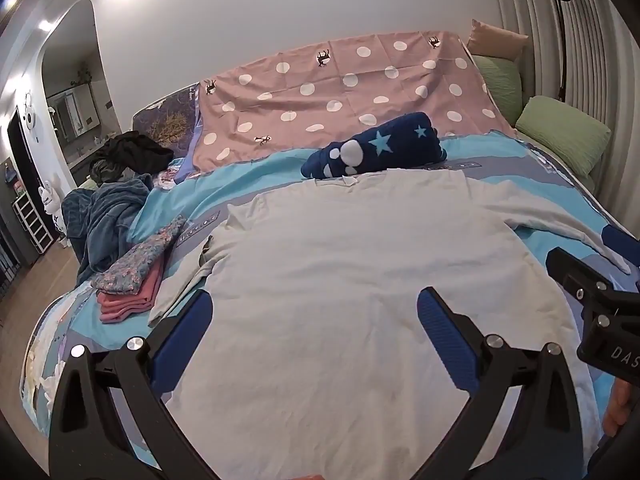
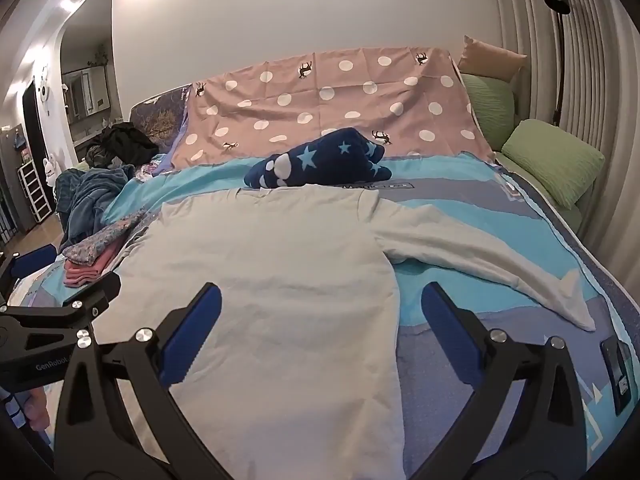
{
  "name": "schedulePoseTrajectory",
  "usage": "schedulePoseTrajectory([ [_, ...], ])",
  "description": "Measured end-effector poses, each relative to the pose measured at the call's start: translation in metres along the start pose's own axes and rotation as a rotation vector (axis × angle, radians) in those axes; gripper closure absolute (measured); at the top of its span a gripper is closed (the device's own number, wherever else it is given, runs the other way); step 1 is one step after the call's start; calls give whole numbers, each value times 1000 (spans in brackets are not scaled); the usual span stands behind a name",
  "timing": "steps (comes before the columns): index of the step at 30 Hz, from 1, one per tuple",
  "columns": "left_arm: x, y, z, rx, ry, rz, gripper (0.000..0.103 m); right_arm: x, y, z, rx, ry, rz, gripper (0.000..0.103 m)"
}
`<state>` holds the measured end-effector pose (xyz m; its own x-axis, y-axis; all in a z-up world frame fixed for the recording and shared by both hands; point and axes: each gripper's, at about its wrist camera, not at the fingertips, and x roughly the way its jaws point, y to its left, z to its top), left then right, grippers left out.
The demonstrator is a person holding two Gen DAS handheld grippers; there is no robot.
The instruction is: Fold small clothes
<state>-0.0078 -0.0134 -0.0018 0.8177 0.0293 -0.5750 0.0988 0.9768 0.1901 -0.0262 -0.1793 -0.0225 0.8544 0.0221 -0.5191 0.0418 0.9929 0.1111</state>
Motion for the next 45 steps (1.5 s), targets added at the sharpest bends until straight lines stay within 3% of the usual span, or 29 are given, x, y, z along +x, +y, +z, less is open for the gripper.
schedulePoseTrajectory([
  [15,10,5,-1,-7,28,-14,1,3,5,2,3,20,-21,2],
  [30,28,12,-11,-34,88,-73,1,13,4,-2,17,50,-12,2],
  [45,34,19,-16,-45,108,-30,1,17,7,-4,12,67,-9,2],
])
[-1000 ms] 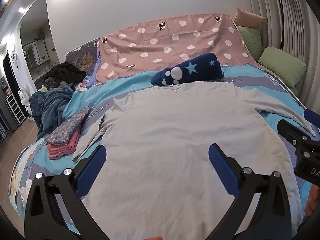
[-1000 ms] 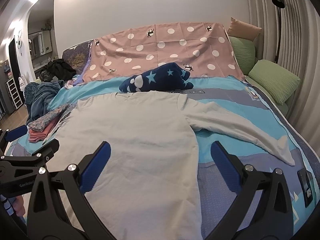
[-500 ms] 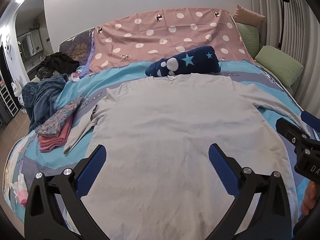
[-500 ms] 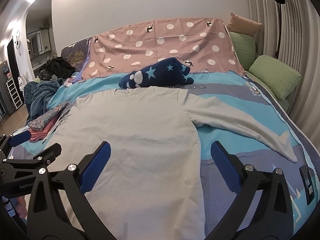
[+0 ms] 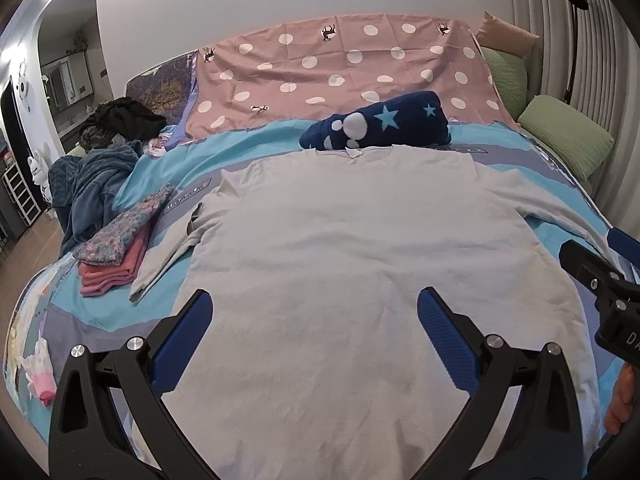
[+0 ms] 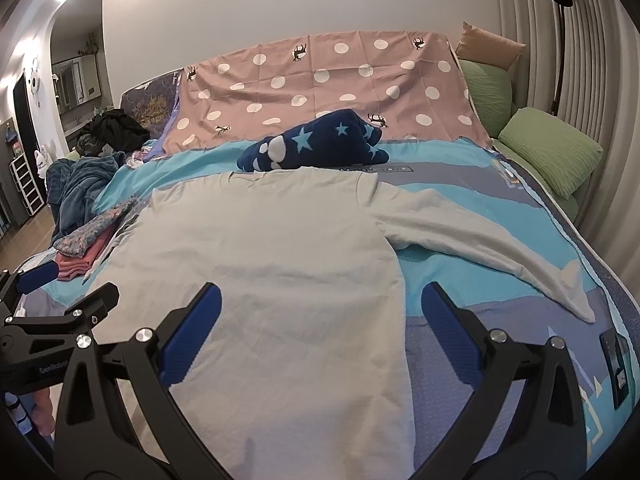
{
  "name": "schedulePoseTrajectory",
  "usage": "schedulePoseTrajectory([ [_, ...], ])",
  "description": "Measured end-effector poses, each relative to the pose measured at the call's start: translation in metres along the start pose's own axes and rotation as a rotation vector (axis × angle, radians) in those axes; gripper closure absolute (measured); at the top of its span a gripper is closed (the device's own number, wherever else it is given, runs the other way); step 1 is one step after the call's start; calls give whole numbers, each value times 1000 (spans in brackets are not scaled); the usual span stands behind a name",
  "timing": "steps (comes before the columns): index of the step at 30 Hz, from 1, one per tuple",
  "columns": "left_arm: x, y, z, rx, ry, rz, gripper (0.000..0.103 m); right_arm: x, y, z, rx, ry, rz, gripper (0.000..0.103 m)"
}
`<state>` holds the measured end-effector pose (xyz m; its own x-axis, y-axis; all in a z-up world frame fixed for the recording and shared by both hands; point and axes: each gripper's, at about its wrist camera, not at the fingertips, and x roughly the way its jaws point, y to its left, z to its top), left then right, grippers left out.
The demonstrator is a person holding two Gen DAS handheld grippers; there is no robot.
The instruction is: Fold small clothes
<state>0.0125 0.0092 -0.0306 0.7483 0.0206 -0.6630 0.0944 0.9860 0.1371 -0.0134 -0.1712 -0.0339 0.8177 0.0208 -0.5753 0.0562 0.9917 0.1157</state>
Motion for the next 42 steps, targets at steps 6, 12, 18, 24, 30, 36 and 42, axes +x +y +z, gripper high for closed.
schedulePoseTrajectory([
  [6,-3,0,0,4,-17,3,1,2,5,-1,-11,9,-2,2],
  [12,-2,3,-2,-3,-10,5,1,5,9,-1,-18,20,-5,2],
  [18,3,10,-2,-19,-2,6,1,11,16,1,-34,38,-9,2],
  [24,8,15,-5,-28,7,-5,1,16,23,2,-51,53,-15,2],
  [30,17,22,-8,-42,20,-11,1,26,31,3,-60,81,-20,2],
  [36,31,40,-9,-65,47,-34,1,37,42,13,-112,97,-10,2],
  [42,73,113,-5,-210,129,13,18,64,58,38,-121,206,111,15],
])
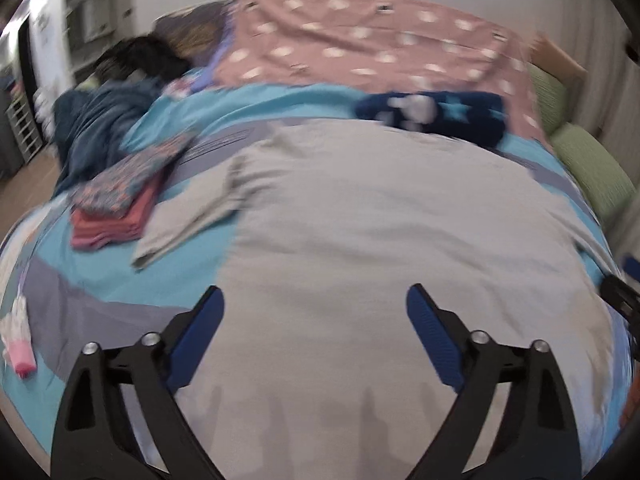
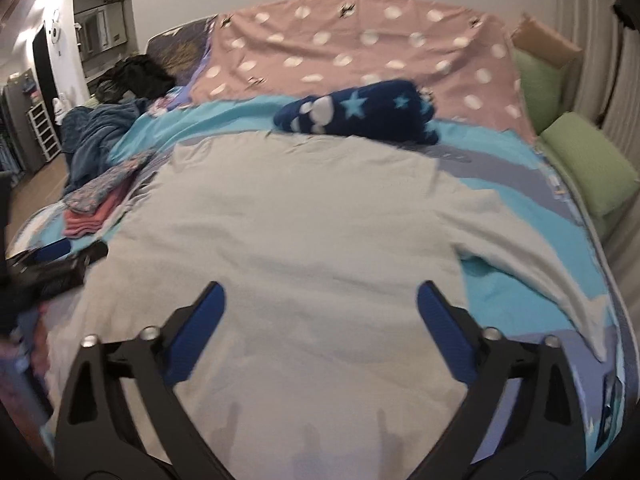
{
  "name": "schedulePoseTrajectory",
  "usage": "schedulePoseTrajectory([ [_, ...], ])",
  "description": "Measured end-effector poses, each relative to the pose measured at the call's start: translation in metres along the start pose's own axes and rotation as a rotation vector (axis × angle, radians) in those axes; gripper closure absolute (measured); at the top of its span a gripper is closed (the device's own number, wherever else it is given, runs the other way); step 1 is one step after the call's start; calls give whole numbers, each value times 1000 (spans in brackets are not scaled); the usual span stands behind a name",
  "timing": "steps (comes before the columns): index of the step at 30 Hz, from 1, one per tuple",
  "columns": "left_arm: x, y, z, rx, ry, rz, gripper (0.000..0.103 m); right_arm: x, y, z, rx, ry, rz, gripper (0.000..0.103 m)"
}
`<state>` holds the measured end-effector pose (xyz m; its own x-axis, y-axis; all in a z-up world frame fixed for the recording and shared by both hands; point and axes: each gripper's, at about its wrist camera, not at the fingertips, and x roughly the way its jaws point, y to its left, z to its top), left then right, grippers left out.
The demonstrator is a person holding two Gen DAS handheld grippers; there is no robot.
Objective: Fold small clothes
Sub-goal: 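Lower the left gripper onto the shirt's side edge and close it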
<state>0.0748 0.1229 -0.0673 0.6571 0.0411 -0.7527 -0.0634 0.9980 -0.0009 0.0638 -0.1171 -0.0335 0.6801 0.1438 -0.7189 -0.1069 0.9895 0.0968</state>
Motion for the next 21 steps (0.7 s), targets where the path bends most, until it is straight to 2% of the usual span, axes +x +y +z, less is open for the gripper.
schedulePoseTrajectory([
  [4,46,59,29,-91,56,99,29,10,20,3,-49,-6,19,18],
  [9,106,97,62,-134,143,95,29,28,25,-4,-60,47,15,17],
  [13,136,108,78,-162,161,106,31,39,16,-3,-33,78,14,17],
  [16,150,112,83,-167,167,85,41,47,12,2,-13,94,21,17],
  [19,159,112,86,-167,164,64,58,56,12,9,-4,110,38,17],
  [21,162,111,87,-166,174,33,81,59,15,13,-12,109,44,17],
])
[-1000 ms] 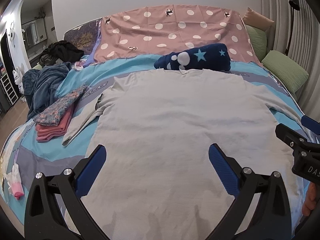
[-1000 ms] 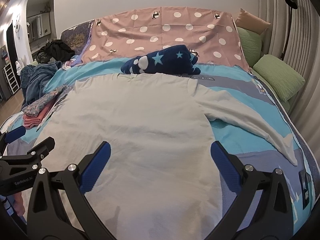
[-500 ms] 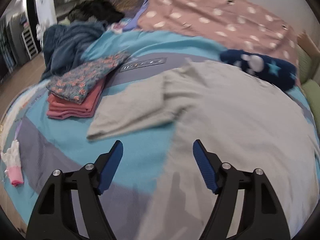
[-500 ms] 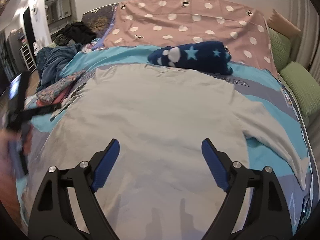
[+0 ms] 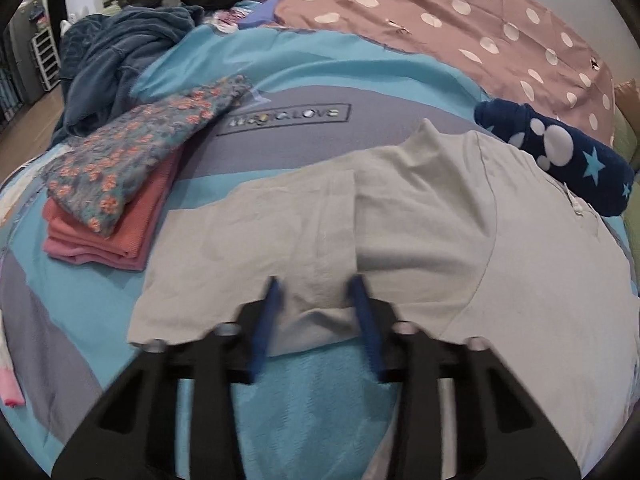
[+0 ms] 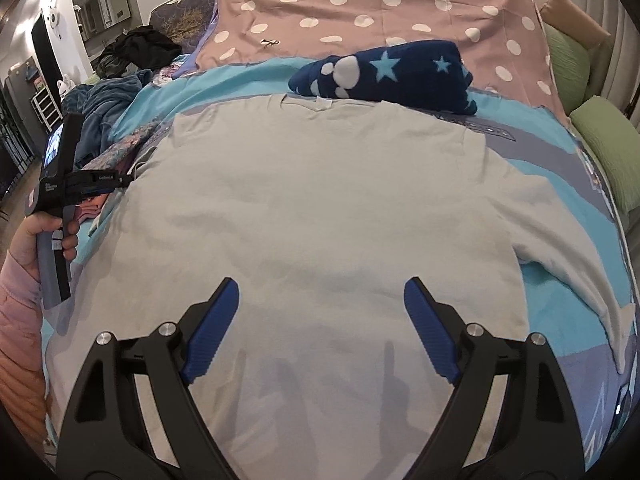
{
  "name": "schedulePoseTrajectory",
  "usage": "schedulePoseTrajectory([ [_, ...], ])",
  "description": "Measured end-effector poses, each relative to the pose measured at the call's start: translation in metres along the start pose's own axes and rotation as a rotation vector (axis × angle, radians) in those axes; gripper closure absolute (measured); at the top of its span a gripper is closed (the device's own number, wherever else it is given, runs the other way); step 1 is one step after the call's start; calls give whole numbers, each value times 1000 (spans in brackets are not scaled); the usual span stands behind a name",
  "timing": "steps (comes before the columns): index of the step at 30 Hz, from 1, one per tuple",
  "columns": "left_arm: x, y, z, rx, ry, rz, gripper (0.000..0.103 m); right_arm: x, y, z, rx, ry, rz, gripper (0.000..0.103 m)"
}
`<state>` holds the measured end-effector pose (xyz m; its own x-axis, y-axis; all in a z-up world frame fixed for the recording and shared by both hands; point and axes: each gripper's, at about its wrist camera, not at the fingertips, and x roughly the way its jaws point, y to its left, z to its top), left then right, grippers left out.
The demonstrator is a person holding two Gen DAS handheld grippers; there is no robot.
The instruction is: Fold small clothes
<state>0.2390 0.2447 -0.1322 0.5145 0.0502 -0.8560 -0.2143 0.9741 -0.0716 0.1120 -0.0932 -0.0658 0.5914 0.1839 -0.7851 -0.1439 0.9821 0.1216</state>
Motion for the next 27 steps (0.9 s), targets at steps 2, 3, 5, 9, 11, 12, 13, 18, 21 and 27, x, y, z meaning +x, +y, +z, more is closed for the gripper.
schedulePoseTrajectory([
  [2,-3,1,0,-8,-3,-37,94,2,4,5,-20,-3,6,17],
  [3,-5,1,0,-4,-10,-35,98,4,6,7,-30,-4,10,17],
  [5,-13,3,1,-10,-21,-53,100,7,9,14,-46,-5,26,17],
  [9,-37,1,9,9,-72,-84,102,15,12,31,-41,1,86,18],
  [11,-56,-9,11,43,-108,-128,102,21,13,39,-29,19,95,26],
  [12,-62,-13,11,58,-122,-137,102,24,14,42,-24,31,103,40],
  [13,-71,-20,11,84,-142,-132,102,27,15,45,-16,54,125,46],
  [18,-85,-27,3,104,-146,-157,102,48,19,58,64,158,310,59],
  [21,-84,-42,-10,162,-136,-158,102,69,24,72,142,216,404,48],
  [27,-58,-49,-32,202,-83,-105,87,115,71,121,101,275,492,47],
])
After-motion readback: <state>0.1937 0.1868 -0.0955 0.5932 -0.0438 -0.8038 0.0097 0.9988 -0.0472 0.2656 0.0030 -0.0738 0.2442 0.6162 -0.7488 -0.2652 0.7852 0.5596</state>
